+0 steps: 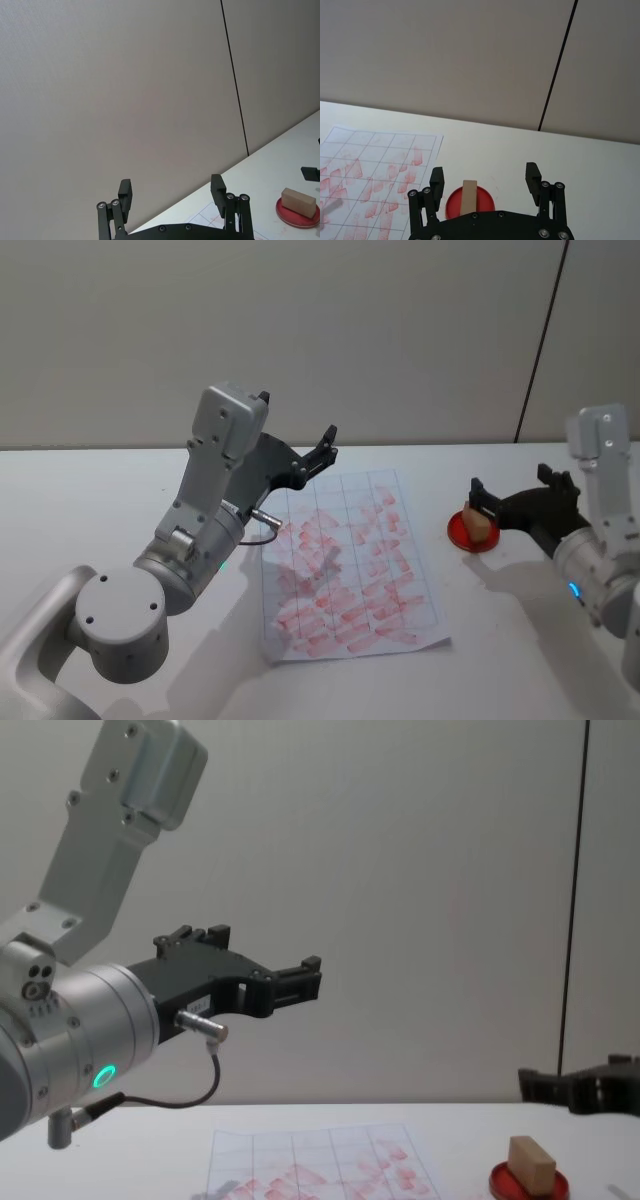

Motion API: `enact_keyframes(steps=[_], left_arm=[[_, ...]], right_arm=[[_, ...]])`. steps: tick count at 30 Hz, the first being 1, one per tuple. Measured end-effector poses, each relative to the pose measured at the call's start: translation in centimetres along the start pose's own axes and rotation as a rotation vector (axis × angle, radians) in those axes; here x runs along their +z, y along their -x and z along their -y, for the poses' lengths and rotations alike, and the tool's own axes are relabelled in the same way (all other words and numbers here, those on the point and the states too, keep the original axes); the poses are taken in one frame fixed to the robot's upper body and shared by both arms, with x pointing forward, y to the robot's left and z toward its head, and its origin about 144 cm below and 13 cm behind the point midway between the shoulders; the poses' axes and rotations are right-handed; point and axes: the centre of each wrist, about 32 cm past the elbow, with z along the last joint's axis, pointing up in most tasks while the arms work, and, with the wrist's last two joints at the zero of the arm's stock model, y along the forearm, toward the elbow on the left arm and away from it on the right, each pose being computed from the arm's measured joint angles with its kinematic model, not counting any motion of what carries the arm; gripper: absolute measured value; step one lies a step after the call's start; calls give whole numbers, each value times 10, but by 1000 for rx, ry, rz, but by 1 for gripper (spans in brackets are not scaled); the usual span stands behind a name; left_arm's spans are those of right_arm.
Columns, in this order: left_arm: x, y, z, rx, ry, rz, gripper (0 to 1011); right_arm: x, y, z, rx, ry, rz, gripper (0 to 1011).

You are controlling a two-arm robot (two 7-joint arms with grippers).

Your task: Use the one hand to pick up the stamp and affix it onto the A4 paper.

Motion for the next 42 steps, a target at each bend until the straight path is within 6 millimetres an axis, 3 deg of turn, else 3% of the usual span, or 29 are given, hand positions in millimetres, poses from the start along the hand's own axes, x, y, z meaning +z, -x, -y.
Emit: enact_keyframes(steps=[25,35,42], left_arm=[[0,0,0,0,0,0,1001],[0,0,0,0,0,0,1001],[0,0,0,0,0,0,1001]], right_arm=[[-11,25,-28,-45,126,-39,1001],[-12,31,-36,-47,162,-51,783],[-13,34,-41,-53,185,-50,549]])
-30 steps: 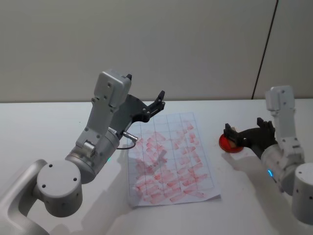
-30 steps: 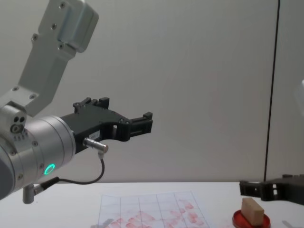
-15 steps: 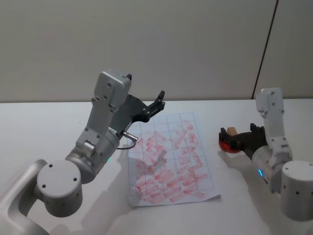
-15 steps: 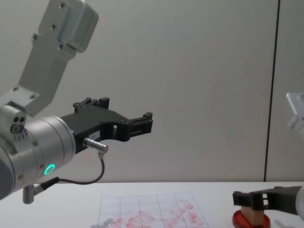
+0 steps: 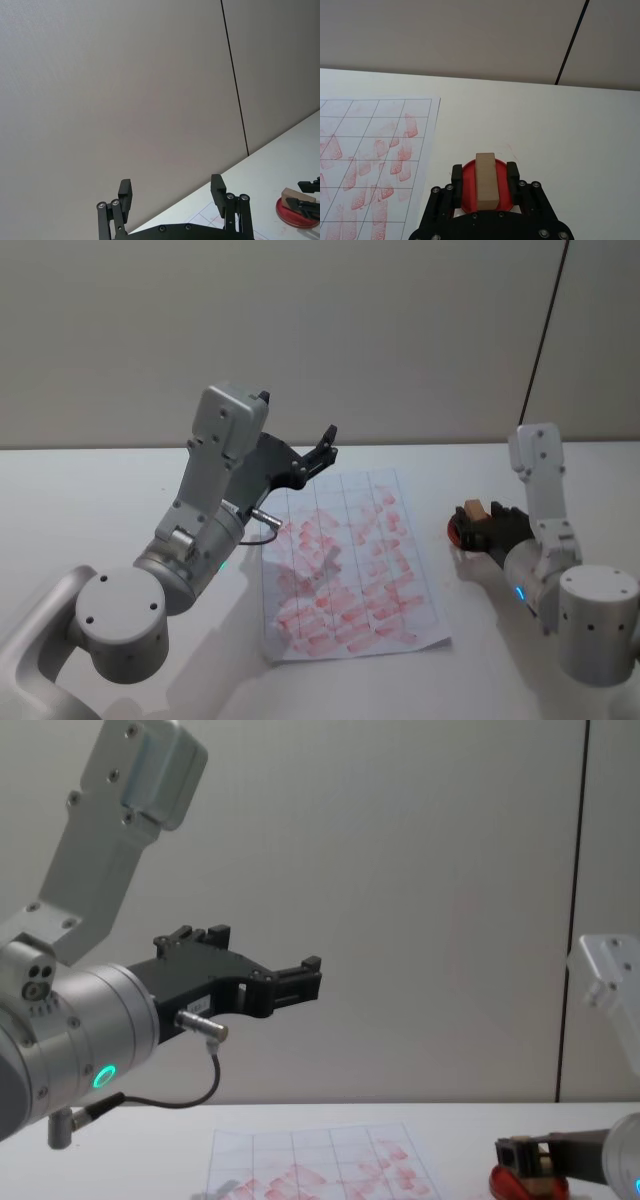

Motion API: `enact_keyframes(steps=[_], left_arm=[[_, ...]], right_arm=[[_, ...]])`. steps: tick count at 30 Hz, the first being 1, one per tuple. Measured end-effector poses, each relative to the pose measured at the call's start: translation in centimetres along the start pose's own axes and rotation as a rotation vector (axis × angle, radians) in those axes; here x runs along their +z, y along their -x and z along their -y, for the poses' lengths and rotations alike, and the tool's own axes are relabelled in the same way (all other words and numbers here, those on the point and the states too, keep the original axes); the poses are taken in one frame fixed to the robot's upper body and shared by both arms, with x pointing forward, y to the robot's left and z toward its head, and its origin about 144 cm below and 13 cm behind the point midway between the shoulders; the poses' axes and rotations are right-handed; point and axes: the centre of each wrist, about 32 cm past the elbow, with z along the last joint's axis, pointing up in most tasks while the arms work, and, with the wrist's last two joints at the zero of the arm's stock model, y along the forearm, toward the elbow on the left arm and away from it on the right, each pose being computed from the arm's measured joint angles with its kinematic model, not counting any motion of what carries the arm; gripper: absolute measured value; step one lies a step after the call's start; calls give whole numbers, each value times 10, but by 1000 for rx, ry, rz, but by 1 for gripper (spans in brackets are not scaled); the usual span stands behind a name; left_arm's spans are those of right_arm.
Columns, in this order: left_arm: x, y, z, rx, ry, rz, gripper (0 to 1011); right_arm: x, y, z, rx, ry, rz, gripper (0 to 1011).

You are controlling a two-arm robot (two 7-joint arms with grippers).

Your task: Use the one hand to pick up the stamp and affix it onto the A4 paper.

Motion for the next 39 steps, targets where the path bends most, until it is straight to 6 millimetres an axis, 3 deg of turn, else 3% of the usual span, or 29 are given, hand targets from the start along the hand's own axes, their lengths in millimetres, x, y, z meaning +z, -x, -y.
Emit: enact_keyframes(steps=[7,9,11,39], left_arm=[[0,0,0,0,0,0,1001],[0,0,0,0,0,0,1001],[0,0,0,0,0,0,1001],[0,0,0,0,0,0,1001]], right_arm=[[0,2,-3,-12,19,4,345],[0,3,-4,-16,26,6,247],[0,4,-4,-20,32,7,224],[5,5,-10,-72,84,-5,217]])
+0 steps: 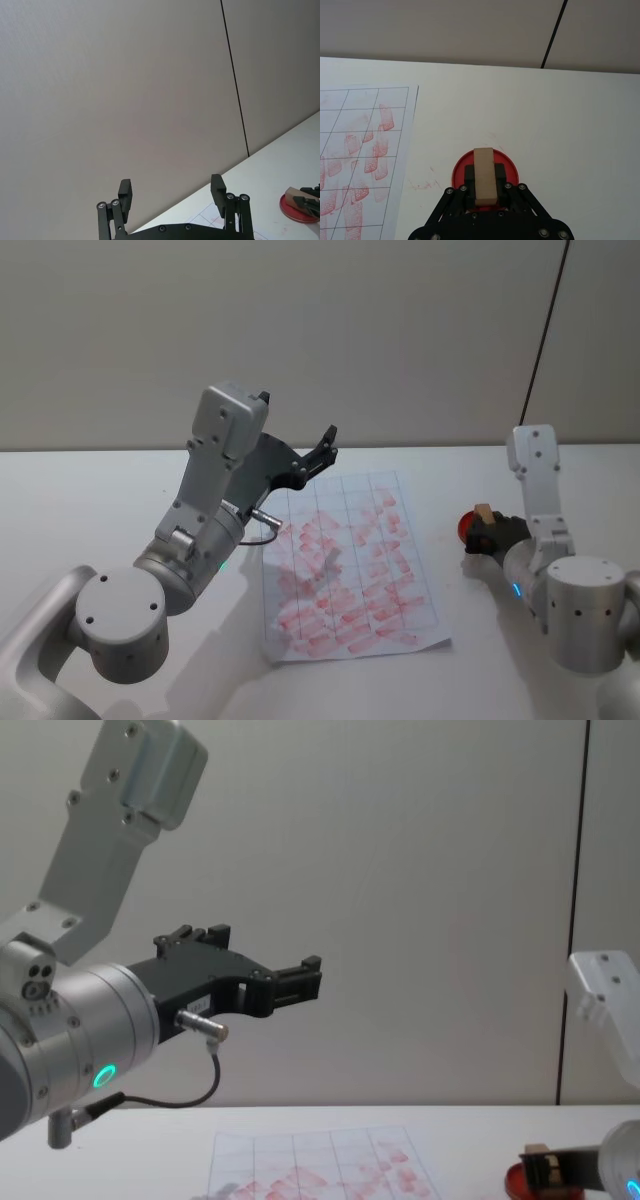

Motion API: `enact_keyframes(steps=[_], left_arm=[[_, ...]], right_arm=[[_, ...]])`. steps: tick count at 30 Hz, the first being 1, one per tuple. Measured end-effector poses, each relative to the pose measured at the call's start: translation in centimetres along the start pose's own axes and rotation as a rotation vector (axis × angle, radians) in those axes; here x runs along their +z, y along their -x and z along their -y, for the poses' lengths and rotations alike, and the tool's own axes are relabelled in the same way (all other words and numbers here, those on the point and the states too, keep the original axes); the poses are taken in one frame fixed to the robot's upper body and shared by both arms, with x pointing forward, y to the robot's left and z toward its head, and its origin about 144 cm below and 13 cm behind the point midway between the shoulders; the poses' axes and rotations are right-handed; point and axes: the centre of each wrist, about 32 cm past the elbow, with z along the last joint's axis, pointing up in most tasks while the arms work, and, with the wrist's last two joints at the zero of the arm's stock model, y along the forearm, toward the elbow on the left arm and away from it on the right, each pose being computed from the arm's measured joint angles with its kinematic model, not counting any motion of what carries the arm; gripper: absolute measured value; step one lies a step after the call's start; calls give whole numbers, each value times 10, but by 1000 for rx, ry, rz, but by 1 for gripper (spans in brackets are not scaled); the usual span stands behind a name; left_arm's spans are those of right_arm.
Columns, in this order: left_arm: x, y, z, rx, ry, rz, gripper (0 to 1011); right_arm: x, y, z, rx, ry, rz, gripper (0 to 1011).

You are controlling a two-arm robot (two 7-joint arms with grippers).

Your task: Use the one hand to pick up the stamp and affix it onto the A4 paper.

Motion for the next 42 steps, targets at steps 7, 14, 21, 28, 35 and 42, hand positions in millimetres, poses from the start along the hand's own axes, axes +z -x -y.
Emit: enact_keyframes(steps=[7,14,21,28,35,42], left_arm=[[0,0,0,0,0,0,1001],[0,0,0,0,0,0,1002],[0,0,0,0,0,0,1001],[0,0,0,0,0,0,1002],[0,0,0,0,0,0,1001],[0,0,0,0,0,0,1001]], right_arm=[[12,-1,9,0,-59,0,216],[32,-1,21,18,-141,1,217],[45,3,29,43,-183,6,216],[51,12,29,69,-182,18,217],[52,26,20,94,-155,35,217],[52,38,10,107,-127,46,217]])
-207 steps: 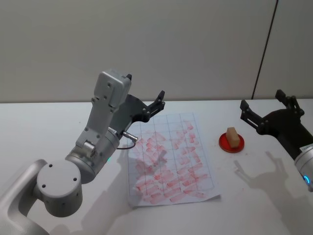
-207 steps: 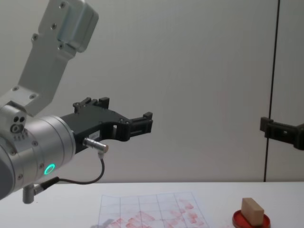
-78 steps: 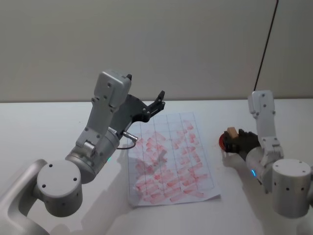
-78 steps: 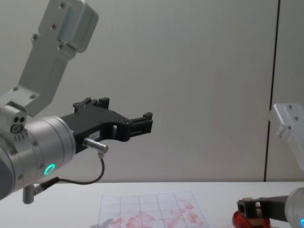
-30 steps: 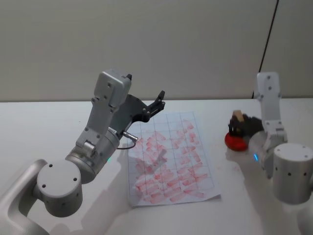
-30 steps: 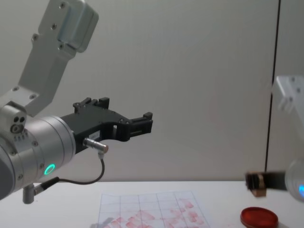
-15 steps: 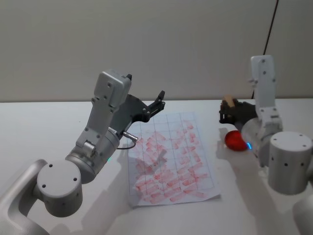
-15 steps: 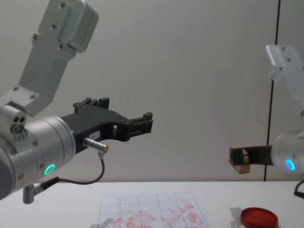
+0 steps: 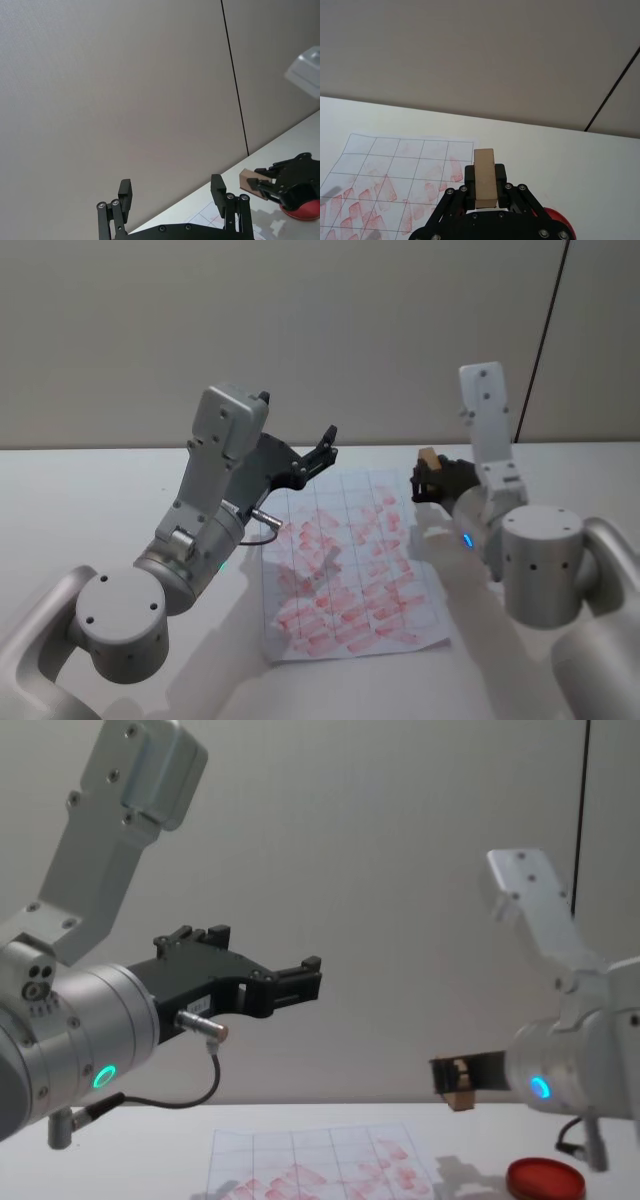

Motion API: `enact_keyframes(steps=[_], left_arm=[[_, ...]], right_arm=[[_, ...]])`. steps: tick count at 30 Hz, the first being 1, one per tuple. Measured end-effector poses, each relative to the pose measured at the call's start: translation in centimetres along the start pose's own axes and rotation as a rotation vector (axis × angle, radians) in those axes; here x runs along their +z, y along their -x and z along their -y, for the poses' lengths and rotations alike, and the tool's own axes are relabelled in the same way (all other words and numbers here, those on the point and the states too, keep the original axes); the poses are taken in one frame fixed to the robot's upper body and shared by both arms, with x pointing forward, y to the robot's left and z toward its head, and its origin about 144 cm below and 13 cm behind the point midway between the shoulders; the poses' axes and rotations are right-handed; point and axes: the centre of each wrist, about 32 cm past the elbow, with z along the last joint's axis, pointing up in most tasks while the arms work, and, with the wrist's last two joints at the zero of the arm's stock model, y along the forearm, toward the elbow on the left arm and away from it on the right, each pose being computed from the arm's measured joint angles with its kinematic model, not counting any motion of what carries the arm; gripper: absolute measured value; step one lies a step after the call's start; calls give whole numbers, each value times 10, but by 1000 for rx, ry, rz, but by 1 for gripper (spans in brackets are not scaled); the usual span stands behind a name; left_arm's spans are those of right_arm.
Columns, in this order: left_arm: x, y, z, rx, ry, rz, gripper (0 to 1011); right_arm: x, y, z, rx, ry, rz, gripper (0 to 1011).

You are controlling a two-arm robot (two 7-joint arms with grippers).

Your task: Use the one hand to pick up the stamp and affix it onto the A4 paper.

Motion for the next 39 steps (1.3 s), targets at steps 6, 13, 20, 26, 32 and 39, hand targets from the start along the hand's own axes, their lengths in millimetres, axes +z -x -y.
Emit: enact_keyframes(steps=[6,13,20,26,32,39], left_arm=[[0,0,0,0,0,0,1001],[0,0,0,0,0,0,1001],[0,0,0,0,0,0,1001],[0,0,0,0,0,0,1001],[0,0,0,0,0,0,1001],[0,0,0,0,0,0,1001]], right_arm=[[1,10,-11,7,29,4,217],[2,23,-26,8,71,6,217],[2,30,-36,12,104,12,217],[-3,37,-46,18,139,20,216],[-7,40,-52,24,158,25,217],[-12,43,-59,30,174,32,216]])
